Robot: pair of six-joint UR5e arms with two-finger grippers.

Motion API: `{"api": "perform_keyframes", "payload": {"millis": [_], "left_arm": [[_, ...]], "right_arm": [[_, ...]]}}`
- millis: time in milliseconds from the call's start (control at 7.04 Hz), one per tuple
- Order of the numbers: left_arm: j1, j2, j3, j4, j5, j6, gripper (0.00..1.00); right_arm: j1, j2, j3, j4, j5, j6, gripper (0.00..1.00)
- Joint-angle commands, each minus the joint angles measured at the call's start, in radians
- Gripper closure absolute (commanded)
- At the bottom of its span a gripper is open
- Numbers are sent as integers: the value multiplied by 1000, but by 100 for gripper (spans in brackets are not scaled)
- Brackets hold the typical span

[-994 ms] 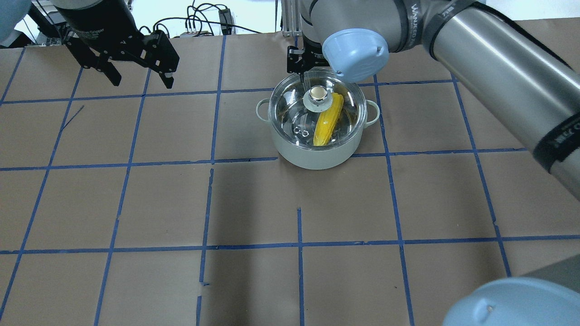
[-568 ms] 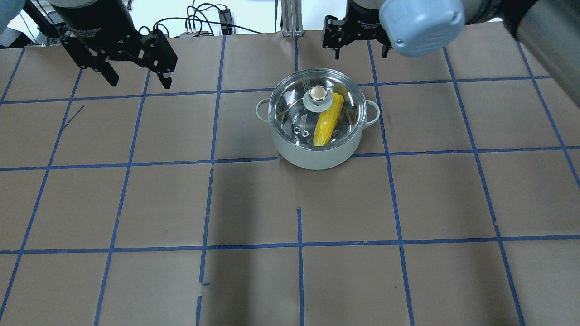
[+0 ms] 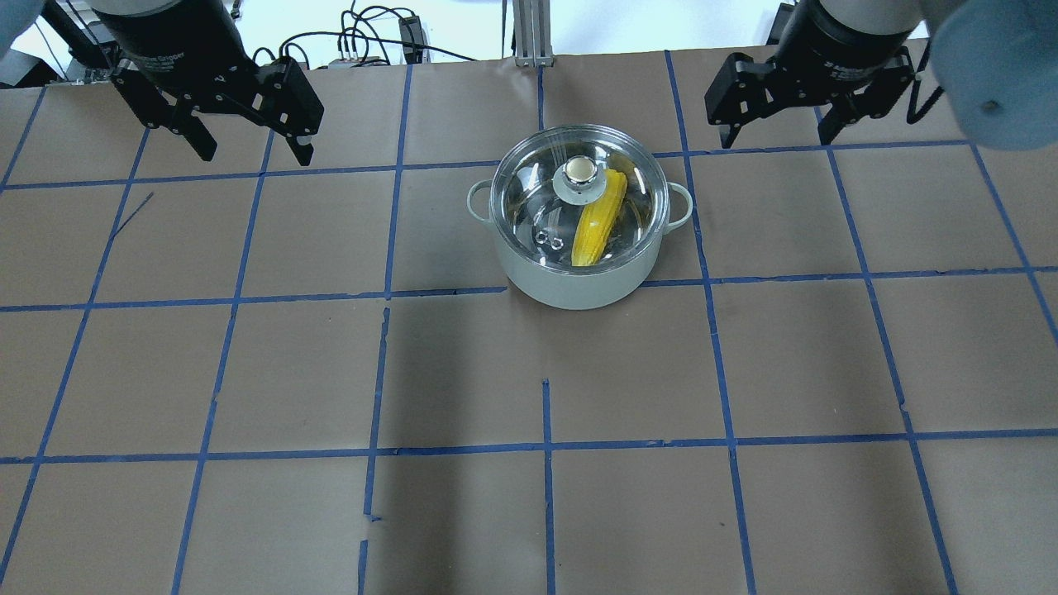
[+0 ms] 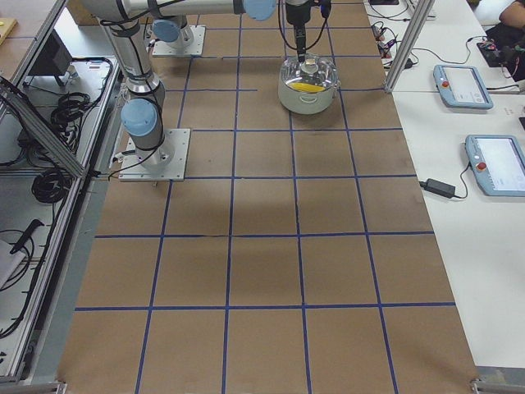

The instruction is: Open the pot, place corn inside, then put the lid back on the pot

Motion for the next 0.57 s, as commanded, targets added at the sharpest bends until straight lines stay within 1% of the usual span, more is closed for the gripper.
{"api": "perform_keyframes", "payload": {"millis": [0, 142, 284, 426], "left_arm": [[-1, 1, -4, 0, 0, 0, 0], [-1, 1, -4, 0, 0, 0, 0], [-1, 1, -4, 0, 0, 0, 0], [-1, 2, -6, 0, 0, -1, 0]], "right_arm": [[-9, -66, 52, 91, 3, -17, 3], [-9, -66, 79, 26, 1, -17, 4], [-7, -60, 82, -34, 12, -16, 3], [-7, -14, 55, -73, 4, -10, 1]]}}
